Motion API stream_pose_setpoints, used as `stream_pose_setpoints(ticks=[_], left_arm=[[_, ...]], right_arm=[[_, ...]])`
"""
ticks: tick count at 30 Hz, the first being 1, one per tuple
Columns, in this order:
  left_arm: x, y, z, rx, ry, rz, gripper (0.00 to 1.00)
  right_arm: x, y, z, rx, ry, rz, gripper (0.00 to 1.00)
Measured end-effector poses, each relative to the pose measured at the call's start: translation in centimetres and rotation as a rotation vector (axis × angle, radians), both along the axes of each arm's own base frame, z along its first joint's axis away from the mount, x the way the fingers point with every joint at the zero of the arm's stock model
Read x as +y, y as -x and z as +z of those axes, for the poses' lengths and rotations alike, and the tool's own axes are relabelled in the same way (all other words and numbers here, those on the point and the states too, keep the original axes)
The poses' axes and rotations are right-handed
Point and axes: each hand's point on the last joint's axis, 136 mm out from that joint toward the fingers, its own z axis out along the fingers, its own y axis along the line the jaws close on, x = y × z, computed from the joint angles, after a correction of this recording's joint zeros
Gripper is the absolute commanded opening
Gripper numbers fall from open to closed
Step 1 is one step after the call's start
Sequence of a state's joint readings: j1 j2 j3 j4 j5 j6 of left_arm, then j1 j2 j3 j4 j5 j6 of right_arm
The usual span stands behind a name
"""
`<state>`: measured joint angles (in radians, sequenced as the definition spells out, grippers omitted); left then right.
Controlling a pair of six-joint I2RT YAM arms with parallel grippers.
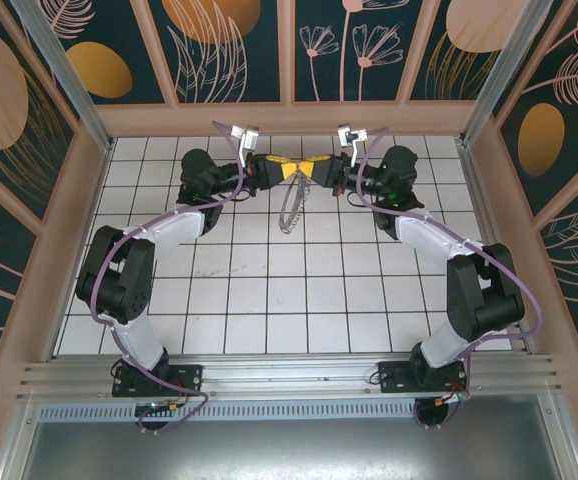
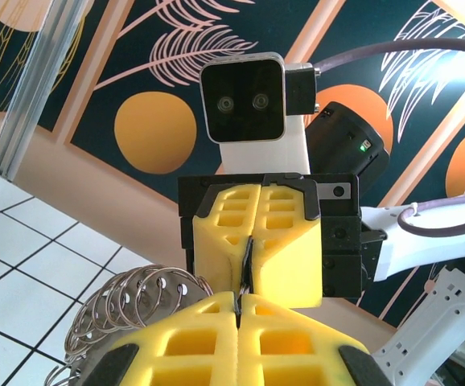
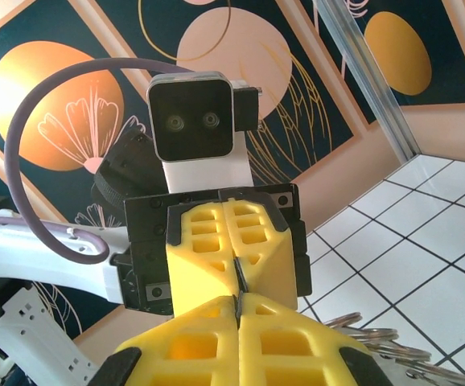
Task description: Put the keys on the keyring
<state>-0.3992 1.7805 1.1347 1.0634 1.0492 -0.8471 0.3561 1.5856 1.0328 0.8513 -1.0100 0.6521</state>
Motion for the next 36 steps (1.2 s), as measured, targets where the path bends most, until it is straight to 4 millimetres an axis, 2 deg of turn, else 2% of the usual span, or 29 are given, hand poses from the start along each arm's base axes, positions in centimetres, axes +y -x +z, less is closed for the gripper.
stream_pose_setpoints(ticks=[4,10,15,23,31,36], left_arm=[[-0.1,-0.5,-0.5,0.014,-0.012,0.022,0.26],[-0.2,-1.7,-1.8,0.016,-0.075,0.065,0.32],[-0.5,-2.7,-3.0,-0.014,-0.178,0.090,0.34],[-0.9,-3.4,-4.6,-0.050,-0.296,0.071,0.35],[-1.2,-3.3,-7.5,-0.004,-0.341,0.013,0.35],[-1.3,-2.9,-7.3,-0.004,-0.326,-0.020,0.33]], right_arm=[[-0.2,-0.4,-0.7,0.016,0.016,-0.008,0.00],[-1.2,-1.9,-3.4,0.087,0.055,-0.020,0.00],[-1.6,-3.0,-5.5,0.138,0.107,0.009,0.00],[-1.0,-3.3,-5.6,0.114,0.165,0.110,0.00],[-0.8,-3.0,-7.1,0.147,0.190,0.165,0.00],[-0.8,-2.9,-7.2,0.152,0.189,0.173,0.00]])
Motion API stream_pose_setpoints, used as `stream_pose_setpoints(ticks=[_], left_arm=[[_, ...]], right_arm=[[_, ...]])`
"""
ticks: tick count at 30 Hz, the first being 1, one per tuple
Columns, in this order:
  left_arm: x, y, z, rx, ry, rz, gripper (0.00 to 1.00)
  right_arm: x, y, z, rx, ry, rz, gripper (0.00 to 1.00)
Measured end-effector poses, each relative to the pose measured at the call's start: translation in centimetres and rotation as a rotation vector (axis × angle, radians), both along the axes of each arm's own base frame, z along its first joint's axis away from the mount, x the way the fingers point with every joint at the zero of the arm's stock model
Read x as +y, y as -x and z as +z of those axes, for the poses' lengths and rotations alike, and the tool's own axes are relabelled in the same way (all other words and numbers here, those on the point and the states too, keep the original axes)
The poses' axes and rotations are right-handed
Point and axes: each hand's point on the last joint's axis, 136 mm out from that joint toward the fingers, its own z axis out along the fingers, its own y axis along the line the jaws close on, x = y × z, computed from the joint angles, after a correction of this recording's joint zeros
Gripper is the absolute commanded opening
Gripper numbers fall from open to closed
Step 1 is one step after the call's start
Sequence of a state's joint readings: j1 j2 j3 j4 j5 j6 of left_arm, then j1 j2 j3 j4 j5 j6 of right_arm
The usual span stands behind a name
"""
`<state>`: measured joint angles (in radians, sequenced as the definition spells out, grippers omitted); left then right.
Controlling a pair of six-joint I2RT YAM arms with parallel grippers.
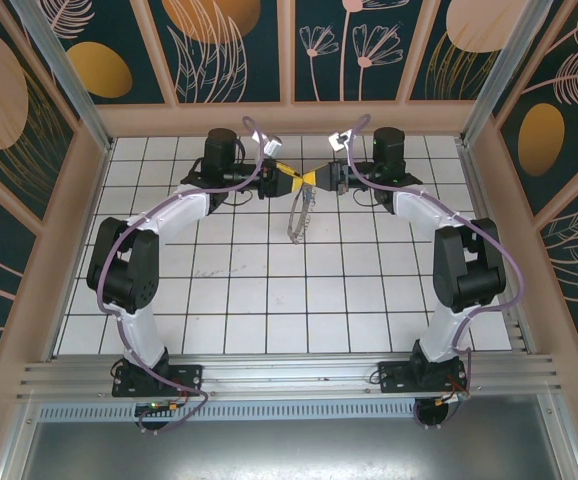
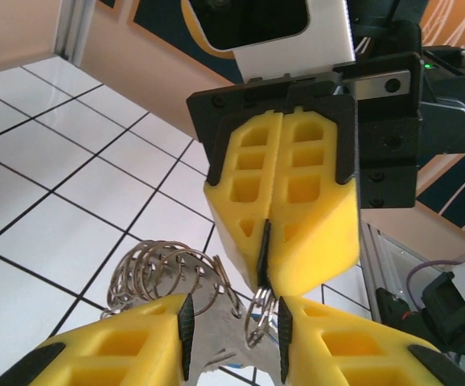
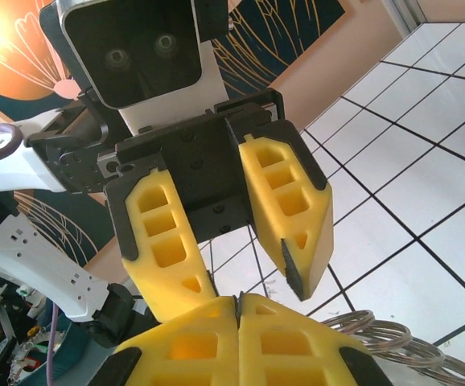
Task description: Put the keys on the keyring
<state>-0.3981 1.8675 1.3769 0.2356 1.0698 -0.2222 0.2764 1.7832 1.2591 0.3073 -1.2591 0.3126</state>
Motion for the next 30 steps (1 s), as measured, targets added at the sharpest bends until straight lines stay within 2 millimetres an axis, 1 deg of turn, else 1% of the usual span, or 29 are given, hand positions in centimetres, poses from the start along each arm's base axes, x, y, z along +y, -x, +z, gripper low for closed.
stream_pose_setpoints(ticks=[6,10,14,20,30], left_arm=[[-0.2,0.5,1.4,-0.010,0.049,-0.042,0.28],[-0.2,0.7,1.8,-0.017,0.065,-0.055,0.29],[-0.1,0.8,1.6,-0.010,0.069,-0.062,0.28],[0.0,1.3,0.9,0.011,0.070,-0.074,0.24],[-0.1,1.2,1.5,0.012,0.094,-0.074,0.24]], right_arm=[[0.0,0.0,0.1,0.000,-0.004,-0.001,0.00],[0.0,-0.1,0.6,-0.015,-0.014,0.001,0.00],[0.1,-0.1,0.9,-0.021,-0.022,0.003,0.00],[0.1,-0.2,1.1,-0.023,-0.029,0.001,0.00],[0.1,-0.2,1.5,-0.033,-0.039,0.000,0.00]])
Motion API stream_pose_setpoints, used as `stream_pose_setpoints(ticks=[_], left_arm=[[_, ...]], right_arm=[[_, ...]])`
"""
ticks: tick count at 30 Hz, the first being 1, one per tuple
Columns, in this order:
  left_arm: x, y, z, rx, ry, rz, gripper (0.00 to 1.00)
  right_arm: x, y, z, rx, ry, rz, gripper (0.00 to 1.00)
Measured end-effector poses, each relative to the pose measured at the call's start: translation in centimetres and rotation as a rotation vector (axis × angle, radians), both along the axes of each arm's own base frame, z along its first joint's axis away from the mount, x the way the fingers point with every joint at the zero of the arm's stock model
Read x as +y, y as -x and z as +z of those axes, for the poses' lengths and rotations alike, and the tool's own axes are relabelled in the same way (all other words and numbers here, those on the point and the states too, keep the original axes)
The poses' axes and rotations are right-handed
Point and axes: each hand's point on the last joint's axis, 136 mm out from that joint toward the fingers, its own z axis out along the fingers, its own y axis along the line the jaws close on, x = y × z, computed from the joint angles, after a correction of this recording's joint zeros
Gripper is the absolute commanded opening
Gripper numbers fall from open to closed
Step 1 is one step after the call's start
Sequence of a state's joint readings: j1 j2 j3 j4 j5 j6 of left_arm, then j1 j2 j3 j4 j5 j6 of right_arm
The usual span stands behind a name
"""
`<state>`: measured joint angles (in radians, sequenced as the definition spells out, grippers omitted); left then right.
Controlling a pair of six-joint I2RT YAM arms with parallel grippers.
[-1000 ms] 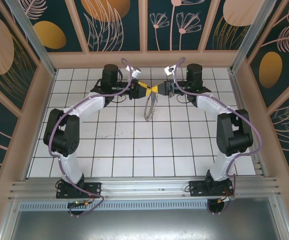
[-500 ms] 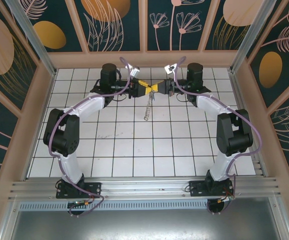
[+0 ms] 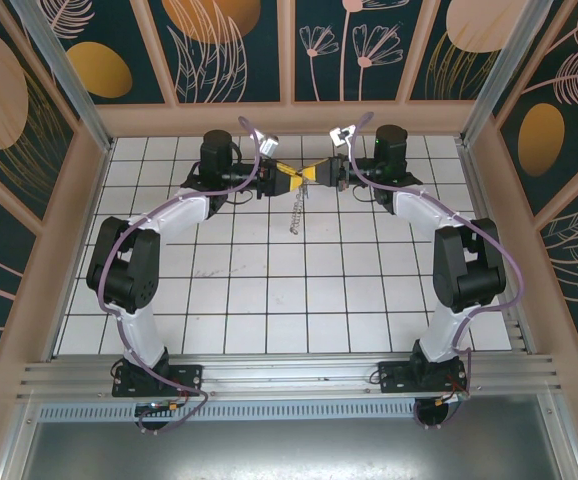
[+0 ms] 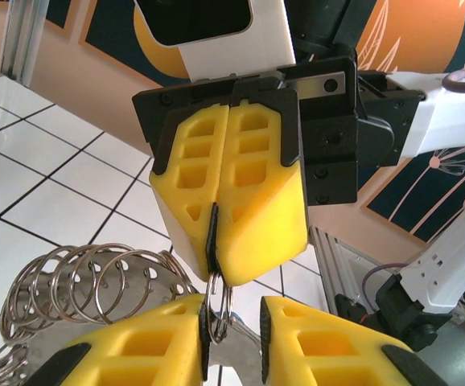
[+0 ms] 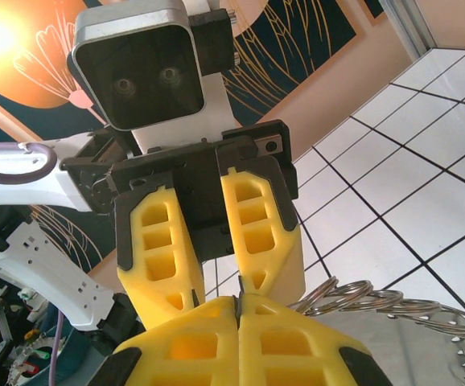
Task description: Put the keys on the keyring
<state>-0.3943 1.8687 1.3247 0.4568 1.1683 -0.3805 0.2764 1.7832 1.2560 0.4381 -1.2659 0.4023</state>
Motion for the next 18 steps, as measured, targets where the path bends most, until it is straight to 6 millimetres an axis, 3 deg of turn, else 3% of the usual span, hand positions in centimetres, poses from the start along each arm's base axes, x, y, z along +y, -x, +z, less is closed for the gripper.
stream_pose_setpoints(ticks=[5,9,12,15,18], left_arm=[[-0.05,-0.19,0.23,0.006,0.013,0.004,0.15],[0.07,-0.39,0.26,0.020,0.020,0.009,0.00],[0.12,-0.46,0.26,0.027,0.023,0.011,0.00],[0.12,-0.45,0.20,0.027,0.027,0.014,0.00],[0.14,-0.42,0.17,0.021,0.032,0.016,0.00]], right_arm=[[0.01,-0.01,0.09,-0.007,-0.002,0.001,0.00],[0.09,0.21,0.31,-0.018,-0.008,0.014,0.00],[0.10,0.18,0.32,-0.021,-0.010,0.014,0.00],[0.10,0.12,0.33,-0.012,-0.010,0.010,0.29],[-0.20,-0.27,0.32,-0.001,-0.015,-0.016,0.38]])
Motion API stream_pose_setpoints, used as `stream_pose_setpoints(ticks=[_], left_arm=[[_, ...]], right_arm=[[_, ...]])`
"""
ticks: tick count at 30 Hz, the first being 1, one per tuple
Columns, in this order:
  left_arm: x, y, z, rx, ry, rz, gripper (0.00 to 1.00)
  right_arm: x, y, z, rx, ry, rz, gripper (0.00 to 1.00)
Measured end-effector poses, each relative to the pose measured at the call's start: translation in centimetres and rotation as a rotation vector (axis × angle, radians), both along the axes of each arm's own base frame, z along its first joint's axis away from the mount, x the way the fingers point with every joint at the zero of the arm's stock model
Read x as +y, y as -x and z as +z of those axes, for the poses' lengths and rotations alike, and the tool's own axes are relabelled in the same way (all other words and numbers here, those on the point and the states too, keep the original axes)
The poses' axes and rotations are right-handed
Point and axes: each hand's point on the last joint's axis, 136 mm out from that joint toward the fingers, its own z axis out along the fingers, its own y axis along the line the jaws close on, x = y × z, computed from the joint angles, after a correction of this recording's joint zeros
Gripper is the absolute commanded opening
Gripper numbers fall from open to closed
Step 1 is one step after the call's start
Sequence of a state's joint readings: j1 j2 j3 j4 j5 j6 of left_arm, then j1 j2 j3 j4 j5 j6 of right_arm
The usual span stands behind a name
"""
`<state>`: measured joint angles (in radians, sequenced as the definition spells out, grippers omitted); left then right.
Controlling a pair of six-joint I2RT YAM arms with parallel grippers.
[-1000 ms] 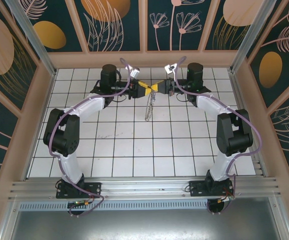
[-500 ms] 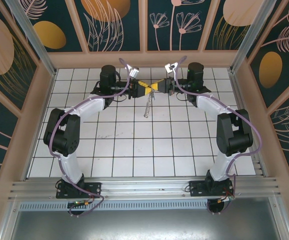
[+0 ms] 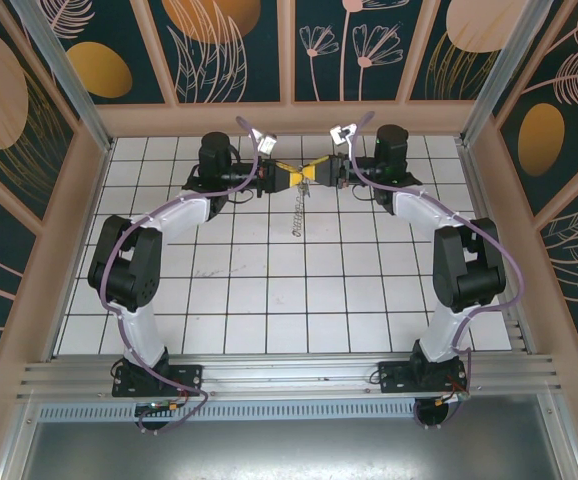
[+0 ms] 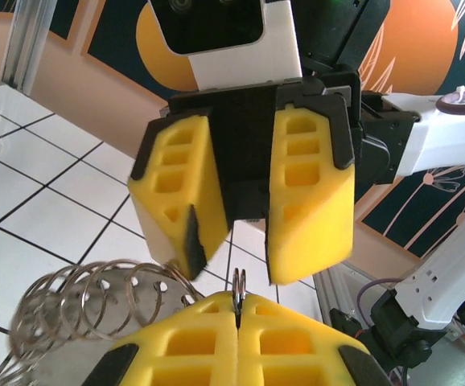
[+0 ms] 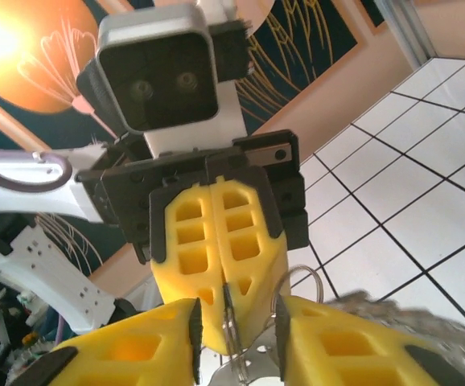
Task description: Put the keys on the keyring
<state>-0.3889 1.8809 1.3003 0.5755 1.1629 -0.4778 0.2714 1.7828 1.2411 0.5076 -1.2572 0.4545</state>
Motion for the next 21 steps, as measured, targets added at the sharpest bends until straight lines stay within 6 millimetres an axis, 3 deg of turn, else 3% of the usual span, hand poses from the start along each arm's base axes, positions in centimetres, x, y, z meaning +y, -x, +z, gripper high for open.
stream_pose_setpoints(ticks=[5,10,16,21], left_arm=[[0.0,0.0,0.2,0.001,0.012,0.002,0.00],[0.1,0.0,0.6,0.017,0.041,0.014,0.00],[0.2,0.1,1.2,0.031,0.072,0.020,0.00],[0.3,0.3,1.7,0.031,0.094,0.020,0.00]], right_arm=[[-2.3,-0.5,-0.8,0.047,-0.003,-0.087,0.39],[-4.3,0.1,-0.5,0.050,-0.025,-0.194,0.36],[-5.0,1.5,-0.6,0.072,-0.097,-0.248,0.33],[-4.4,2.1,0.3,0.064,-0.146,-0.246,0.40]])
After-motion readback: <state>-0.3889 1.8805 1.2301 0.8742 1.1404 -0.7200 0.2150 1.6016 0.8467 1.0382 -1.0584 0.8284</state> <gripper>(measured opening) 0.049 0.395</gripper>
